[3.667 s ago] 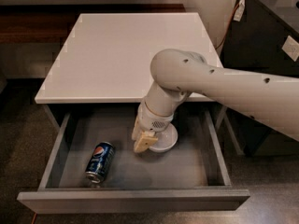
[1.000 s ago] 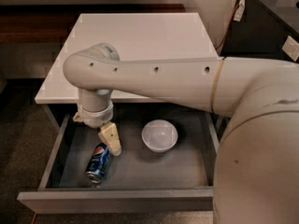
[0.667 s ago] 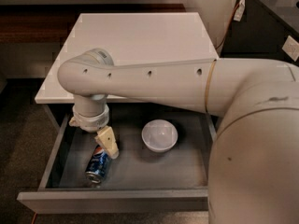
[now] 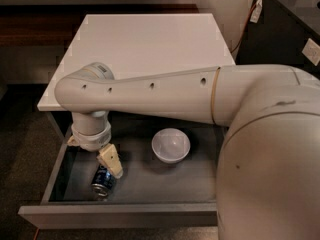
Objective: Pick pepsi can from top drawer and place on counter
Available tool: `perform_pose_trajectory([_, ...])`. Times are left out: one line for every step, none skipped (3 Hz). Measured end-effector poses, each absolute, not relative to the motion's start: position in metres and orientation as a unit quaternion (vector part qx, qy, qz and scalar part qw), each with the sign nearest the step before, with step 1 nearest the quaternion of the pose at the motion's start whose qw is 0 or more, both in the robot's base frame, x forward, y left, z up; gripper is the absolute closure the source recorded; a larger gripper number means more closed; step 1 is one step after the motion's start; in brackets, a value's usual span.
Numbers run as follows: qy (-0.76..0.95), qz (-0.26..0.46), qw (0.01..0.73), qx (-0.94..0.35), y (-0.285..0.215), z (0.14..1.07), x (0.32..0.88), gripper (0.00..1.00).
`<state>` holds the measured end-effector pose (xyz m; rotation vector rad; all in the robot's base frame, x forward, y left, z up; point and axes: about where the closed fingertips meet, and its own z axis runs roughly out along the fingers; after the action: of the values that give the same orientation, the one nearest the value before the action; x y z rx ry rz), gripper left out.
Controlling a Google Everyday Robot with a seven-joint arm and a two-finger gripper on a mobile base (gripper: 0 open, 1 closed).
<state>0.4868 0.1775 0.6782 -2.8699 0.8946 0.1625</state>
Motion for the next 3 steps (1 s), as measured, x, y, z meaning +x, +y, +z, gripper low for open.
perform_pose_trajectory([0.287,0.063,0.061,-0.954,0.18,0.667,0.48,0.0])
perform_pose_trajectory([0.284,0.07,0.052,-0.955,0.179,0.656,0.476,0.0])
perform_pose_trajectory([0.289,0.075,0.042,-0.953,0.171,0.647,0.474,0.0])
